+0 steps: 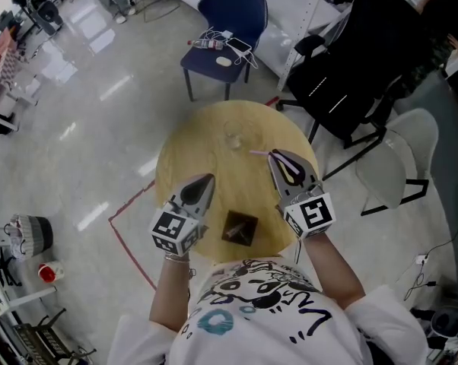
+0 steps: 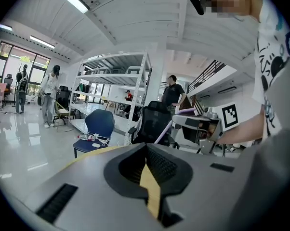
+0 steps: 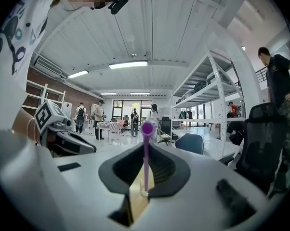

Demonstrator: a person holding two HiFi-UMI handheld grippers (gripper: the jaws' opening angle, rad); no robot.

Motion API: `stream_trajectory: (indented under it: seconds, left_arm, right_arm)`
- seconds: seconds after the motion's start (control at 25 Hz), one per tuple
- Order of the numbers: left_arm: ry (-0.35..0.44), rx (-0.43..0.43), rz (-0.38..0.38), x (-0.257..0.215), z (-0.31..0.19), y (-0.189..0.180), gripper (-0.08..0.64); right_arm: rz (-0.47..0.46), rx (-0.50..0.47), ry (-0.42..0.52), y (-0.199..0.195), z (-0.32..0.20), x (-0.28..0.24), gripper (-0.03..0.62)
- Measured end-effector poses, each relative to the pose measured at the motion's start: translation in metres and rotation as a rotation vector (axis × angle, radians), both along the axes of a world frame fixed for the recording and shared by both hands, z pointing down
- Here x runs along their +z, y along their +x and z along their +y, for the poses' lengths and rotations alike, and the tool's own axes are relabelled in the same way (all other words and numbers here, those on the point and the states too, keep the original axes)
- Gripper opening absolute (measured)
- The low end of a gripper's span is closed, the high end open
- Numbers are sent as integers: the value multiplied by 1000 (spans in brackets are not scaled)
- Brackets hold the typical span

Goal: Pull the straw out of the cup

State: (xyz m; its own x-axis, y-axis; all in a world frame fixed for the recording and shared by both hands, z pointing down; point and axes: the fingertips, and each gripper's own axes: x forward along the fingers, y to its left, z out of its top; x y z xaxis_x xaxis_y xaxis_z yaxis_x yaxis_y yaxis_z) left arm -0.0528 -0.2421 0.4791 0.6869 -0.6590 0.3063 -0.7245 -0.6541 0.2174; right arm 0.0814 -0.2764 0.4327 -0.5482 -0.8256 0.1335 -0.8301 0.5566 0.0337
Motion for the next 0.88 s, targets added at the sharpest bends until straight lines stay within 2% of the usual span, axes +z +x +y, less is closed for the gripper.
stream_trajectory:
  seconds: [0.36,0.88]
  left_arm:
    - [11,19,2,1,4,9,15]
    - [-14,38,-8,7,20,7,15]
  right_arm:
    - [29,-23,-36,-4,17,19,46]
    - [56,-53,-99,-12,40,43,46]
